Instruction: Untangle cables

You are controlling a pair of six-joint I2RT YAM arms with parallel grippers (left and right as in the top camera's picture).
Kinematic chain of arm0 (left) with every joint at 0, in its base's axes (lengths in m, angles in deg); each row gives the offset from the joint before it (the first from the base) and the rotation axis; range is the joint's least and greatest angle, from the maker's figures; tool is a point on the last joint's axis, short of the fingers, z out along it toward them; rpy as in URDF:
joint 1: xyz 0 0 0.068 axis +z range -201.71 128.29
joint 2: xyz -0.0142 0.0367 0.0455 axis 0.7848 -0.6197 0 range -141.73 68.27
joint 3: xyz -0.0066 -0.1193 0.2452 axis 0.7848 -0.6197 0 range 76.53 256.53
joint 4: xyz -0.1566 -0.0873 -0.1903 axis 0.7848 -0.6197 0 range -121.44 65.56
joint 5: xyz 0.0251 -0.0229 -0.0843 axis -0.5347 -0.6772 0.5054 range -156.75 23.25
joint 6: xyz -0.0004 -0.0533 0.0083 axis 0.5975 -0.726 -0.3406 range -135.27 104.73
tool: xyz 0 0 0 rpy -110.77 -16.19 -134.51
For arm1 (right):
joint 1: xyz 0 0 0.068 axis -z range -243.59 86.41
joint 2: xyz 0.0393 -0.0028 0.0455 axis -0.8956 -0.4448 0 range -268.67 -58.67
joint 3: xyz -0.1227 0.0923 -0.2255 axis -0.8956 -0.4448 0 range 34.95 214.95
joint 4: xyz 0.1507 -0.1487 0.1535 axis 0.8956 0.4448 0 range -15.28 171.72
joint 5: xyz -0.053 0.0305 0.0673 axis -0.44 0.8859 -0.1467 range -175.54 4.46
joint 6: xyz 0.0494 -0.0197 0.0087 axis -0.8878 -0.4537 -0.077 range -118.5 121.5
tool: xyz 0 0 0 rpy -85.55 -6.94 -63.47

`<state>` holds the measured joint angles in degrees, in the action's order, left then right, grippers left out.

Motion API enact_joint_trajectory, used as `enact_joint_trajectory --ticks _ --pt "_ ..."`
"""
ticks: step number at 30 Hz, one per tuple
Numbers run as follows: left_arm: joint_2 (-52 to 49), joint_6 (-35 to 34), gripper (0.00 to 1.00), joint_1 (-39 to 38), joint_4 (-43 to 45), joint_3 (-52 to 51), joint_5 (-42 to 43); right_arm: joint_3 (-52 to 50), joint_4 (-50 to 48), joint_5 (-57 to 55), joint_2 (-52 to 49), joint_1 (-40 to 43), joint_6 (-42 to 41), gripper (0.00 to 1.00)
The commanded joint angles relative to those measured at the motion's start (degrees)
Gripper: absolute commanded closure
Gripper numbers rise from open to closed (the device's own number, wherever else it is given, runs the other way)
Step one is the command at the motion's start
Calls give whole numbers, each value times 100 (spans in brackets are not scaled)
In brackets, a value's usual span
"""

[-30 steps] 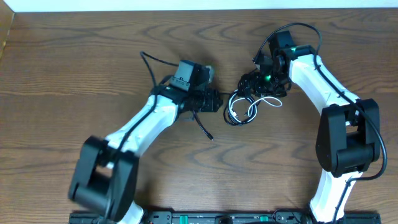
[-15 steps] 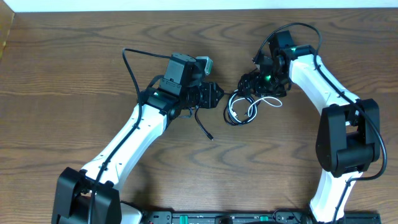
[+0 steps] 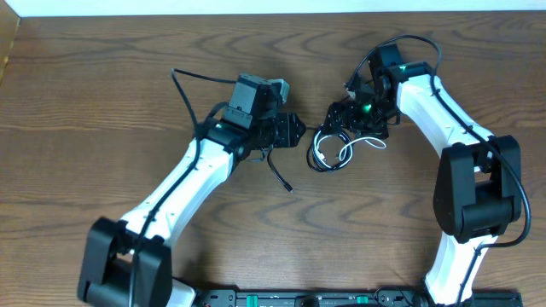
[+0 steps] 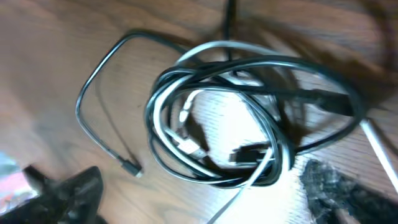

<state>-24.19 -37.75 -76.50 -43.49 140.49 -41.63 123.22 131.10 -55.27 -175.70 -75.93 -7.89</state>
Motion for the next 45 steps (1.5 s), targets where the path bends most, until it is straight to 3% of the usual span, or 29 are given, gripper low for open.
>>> enact_joint_trajectory --ticks 1,7,11,15,23,27,34,45 --pt "-197 -72 52 17 72 -33 92 70 341 706 249 116 739 19" --pt "-227 -52 51 7 210 -33 125 664 1060 48 1016 636 758 16" --pt "-487 -57 48 7 710 -33 144 717 999 -146 1840 1040 754 12" --pt "-949 -50 48 13 1158 -33 142 715 984 -229 2444 1202 754 15" --pt "-1427 39 59 11 1534 -33 389 713 1051 -227 2573 1180 664 17" --pt "-1722 170 61 -4 1550 -33 909 713 1056 -225 2573 1069 664 12" --pt "-2063 208 72 -4 1554 -33 1178 713 1054 -369 2573 807 669 10" --pt "-2465 208 73 -278 1530 -37 1180 708 1054 -382 2573 774 669 10"
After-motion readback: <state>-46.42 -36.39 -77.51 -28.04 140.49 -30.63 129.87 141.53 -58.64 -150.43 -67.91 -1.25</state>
